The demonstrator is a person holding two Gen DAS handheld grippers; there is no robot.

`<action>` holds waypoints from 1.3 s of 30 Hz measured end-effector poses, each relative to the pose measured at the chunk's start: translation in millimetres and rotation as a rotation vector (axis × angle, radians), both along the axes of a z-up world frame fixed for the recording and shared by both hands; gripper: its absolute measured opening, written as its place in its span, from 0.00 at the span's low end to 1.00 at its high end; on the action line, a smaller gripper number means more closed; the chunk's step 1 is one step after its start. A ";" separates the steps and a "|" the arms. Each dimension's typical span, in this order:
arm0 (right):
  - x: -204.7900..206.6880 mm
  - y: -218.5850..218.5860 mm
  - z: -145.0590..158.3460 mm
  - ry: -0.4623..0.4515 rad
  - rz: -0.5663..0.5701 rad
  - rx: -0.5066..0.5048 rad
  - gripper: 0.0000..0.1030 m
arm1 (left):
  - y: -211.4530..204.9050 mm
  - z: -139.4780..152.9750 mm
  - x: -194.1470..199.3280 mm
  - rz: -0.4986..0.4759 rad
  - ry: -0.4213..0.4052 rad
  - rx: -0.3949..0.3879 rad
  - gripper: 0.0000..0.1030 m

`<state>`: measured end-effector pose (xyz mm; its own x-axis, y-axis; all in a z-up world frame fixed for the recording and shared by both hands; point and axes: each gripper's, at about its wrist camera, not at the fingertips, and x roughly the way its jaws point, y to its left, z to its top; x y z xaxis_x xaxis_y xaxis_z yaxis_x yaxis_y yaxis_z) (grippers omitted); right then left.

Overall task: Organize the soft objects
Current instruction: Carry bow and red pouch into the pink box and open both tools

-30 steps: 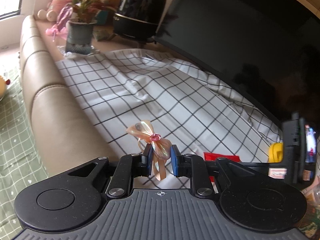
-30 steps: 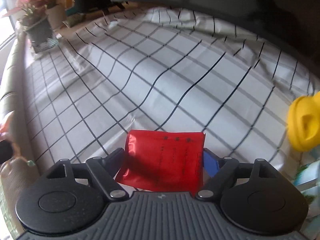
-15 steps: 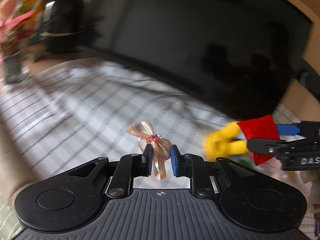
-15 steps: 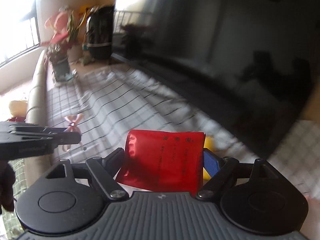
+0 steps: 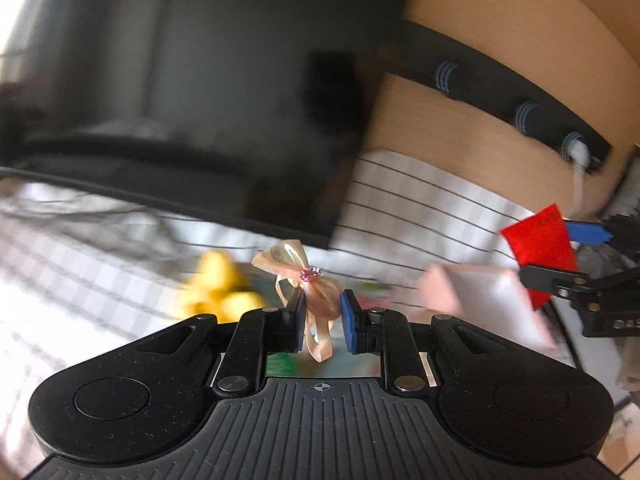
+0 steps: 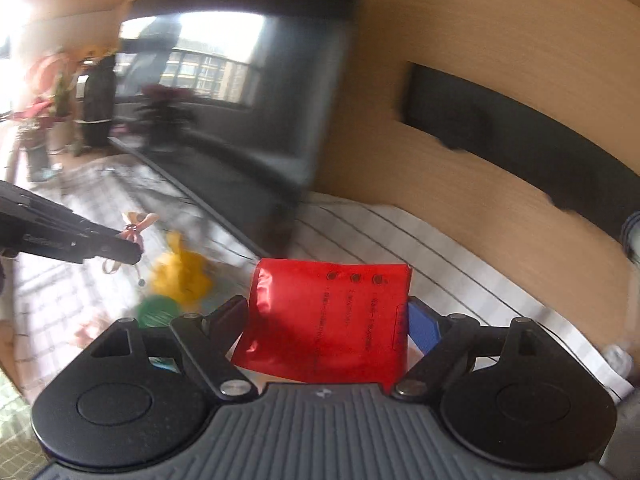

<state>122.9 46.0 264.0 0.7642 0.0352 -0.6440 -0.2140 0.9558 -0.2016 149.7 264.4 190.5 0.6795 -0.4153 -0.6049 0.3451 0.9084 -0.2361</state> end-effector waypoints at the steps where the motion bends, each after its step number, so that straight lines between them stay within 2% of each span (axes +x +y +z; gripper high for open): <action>1: -3.5 -14.4 -1.6 -0.003 -0.023 -0.006 0.82 | -18.0 -2.0 1.2 -0.032 0.008 -0.005 0.21; 9: -27.0 -114.3 -32.2 -0.019 -0.190 -0.014 0.82 | -142.6 -17.0 27.6 -0.240 0.087 -0.061 0.22; 13: -33.9 -135.1 -59.9 -0.012 -0.227 -0.015 0.82 | -197.8 -17.7 45.1 -0.316 0.149 -0.125 0.22; 17: -38.6 -145.5 -91.2 0.001 -0.226 0.021 0.90 | -249.8 -40.0 69.0 -0.353 0.271 -0.201 0.29; 19: -36.8 -147.4 -107.0 0.018 -0.227 0.027 0.90 | -268.9 -56.9 76.9 -0.343 0.312 -0.171 0.29; 22: -47.3 -151.8 -124.2 0.044 -0.225 0.020 0.90 | -290.6 -82.5 75.6 -0.328 0.306 -0.038 0.29; 24: -52.3 -154.3 -130.4 0.047 -0.220 0.008 0.91 | -290.7 -96.0 72.6 -0.334 0.305 -0.038 0.29; 26: -55.0 -158.4 -134.8 0.046 -0.213 0.014 0.91 | -280.2 -103.6 70.8 -0.316 0.314 -0.084 0.29; 30: -44.2 -168.2 -131.9 0.014 -0.205 0.099 0.96 | -241.3 -102.1 58.4 -0.216 0.257 -0.163 0.29; 31: -34.4 -169.2 -131.8 0.032 -0.220 0.120 0.97 | -231.8 -98.5 55.6 -0.191 0.241 -0.175 0.29; 32: -23.8 -170.0 -133.6 0.073 -0.233 0.140 0.97 | -219.6 -95.4 50.9 -0.167 0.226 -0.189 0.29; 34: 3.5 -172.1 -145.6 0.220 -0.247 0.197 0.97 | -195.0 -88.8 40.6 -0.123 0.198 -0.212 0.29; 36: 28.3 -172.9 -163.9 0.368 -0.292 0.207 0.97 | -170.1 -80.2 29.1 -0.086 0.177 -0.219 0.29; 37: 36.7 -173.6 -171.4 0.409 -0.311 0.212 0.97 | -156.1 -77.3 21.6 -0.069 0.164 -0.218 0.29; 39: 45.1 -176.9 -177.7 0.434 -0.349 0.256 0.97 | -131.1 -74.2 8.0 -0.042 0.144 -0.209 0.29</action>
<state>168.0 -130.9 86.4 0.4287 0.0252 -0.9031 0.1090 0.9909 0.0794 157.7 133.3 116.3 0.5723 -0.5678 -0.5917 0.3309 0.8201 -0.4669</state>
